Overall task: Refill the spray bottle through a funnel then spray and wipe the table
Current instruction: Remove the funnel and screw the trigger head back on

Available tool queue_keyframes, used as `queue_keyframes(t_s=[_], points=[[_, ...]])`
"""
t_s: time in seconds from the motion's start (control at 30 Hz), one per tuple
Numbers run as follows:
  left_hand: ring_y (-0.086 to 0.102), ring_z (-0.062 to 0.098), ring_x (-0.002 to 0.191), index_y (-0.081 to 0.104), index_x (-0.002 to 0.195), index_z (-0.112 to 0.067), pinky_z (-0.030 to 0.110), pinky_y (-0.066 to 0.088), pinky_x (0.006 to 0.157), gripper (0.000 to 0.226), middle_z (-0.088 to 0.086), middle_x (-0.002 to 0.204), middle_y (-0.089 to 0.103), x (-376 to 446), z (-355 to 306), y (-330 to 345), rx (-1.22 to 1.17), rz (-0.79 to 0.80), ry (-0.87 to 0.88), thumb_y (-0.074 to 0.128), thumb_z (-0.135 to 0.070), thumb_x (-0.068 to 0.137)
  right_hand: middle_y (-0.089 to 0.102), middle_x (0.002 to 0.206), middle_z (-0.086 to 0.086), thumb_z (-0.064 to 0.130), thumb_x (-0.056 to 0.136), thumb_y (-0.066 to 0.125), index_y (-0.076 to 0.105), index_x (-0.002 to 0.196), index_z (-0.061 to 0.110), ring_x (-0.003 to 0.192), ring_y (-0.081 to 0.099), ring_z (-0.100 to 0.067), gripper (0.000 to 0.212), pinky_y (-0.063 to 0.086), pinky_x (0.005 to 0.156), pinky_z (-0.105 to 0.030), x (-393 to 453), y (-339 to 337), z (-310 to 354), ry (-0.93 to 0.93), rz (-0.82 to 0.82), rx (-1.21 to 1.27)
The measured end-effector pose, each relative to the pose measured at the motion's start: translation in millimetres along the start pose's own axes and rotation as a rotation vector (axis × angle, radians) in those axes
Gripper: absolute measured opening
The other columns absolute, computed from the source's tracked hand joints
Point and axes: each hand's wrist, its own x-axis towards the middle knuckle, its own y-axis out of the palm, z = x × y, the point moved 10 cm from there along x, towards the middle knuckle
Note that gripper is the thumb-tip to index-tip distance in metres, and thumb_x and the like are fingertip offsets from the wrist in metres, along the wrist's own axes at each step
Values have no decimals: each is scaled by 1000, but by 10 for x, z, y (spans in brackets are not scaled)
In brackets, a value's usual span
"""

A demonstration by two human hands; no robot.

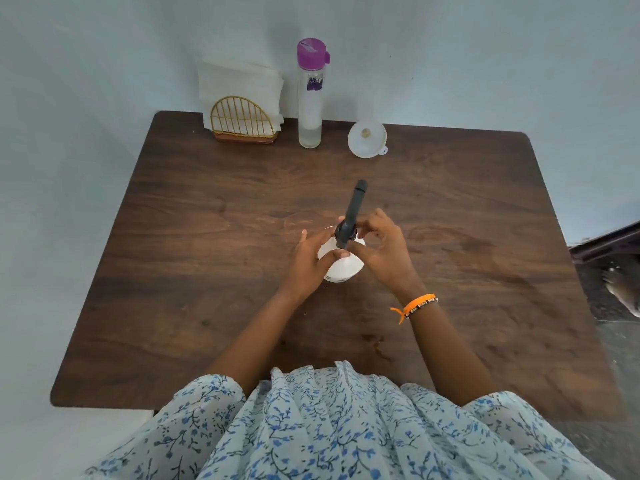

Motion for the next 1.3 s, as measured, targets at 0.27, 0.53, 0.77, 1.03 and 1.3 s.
queue_keyframes(t_s=[0.27,0.53,0.77,1.03,1.3], points=[[59,13,100,59,112,-30,31,43,90,36,-9,107,64,74,-19,-13,-27,72,-38,64,-13,81,65,103,-5,8,79,71,61,106,7,97,57,-25,29,44,88,-31,-54,83,-112,119,7,16],[48,2,112,53,126,-16,6,36,92,40,-10,121,55,182,-49,187,92,517,-43,63,-12,87,59,124,4,12,88,62,60,119,20,107,40,-24,32,29,92,-18,7,129,10,-24,256,-205],[46,3,116,49,129,-15,41,22,112,43,-16,122,53,125,86,171,105,377,-5,56,-24,87,62,103,-3,22,86,57,63,106,9,102,39,-19,25,38,94,-41,-129,106,-144,88,5,-218],[45,14,127,48,132,-16,42,-2,117,40,-1,134,53,30,193,58,209,13,-24,48,-12,92,65,90,-2,32,82,58,66,95,8,94,49,-27,28,43,85,-51,-168,55,-9,80,-264,-366],[36,25,128,52,126,-9,39,30,110,48,6,130,51,249,87,158,164,363,-94,69,-15,82,59,119,0,13,85,65,65,111,17,115,35,-24,27,24,100,-30,86,56,-37,49,216,-272]])
